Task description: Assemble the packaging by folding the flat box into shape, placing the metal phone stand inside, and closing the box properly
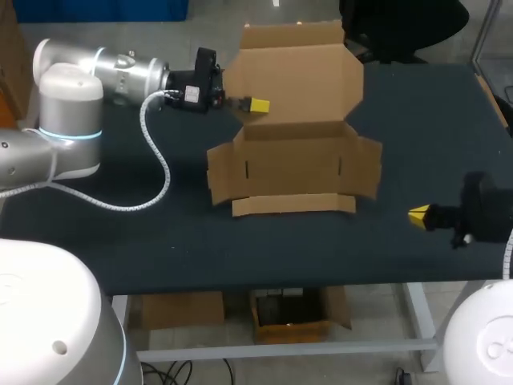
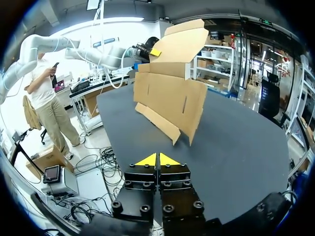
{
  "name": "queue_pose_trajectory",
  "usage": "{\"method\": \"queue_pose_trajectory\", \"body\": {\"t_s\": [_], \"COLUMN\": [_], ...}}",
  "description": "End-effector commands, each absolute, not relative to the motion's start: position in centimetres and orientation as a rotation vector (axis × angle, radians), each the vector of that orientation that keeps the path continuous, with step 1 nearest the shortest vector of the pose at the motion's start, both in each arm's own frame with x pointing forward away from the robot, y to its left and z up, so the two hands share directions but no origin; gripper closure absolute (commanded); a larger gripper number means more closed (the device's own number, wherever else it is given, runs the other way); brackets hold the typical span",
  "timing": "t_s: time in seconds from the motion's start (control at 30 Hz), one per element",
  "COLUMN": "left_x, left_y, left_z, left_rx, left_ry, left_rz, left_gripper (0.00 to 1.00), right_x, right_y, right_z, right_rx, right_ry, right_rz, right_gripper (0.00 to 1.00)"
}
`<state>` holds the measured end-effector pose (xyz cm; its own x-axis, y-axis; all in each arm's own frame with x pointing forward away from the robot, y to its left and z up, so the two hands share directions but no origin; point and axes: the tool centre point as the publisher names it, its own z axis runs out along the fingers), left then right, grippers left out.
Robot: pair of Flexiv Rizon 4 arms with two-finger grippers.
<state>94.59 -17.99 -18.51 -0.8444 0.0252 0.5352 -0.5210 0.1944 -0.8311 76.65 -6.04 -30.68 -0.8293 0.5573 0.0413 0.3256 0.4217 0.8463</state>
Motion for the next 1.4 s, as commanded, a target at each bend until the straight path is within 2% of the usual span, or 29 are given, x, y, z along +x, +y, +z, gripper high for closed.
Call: {"method": "queue_pose_trajectory", "body": {"t_s": [0.03,0.43,1.4], "left_x": [95.1,95.7,95.9], "left_y": [-18.2,-18.3,-18.1], "left_z": [-18.6,-19.0,-19.3], "left_rx": [0.450,0.445,0.460], "left_ry": [-2.052,-2.061,-2.061], "left_rz": [1.663,1.643,1.660], "left_gripper": [1.00,1.00,1.00], "right_x": [76.8,76.9,80.9], "right_y": [-5.8,-5.0,3.7], "right_z": [-30.7,-31.0,-34.8], "right_rx": [0.775,0.786,0.833], "right_ry": [2.438,2.419,2.312], "right_rz": [1.361,1.367,1.428], "right_gripper": [1.00,1.00,1.00]}}
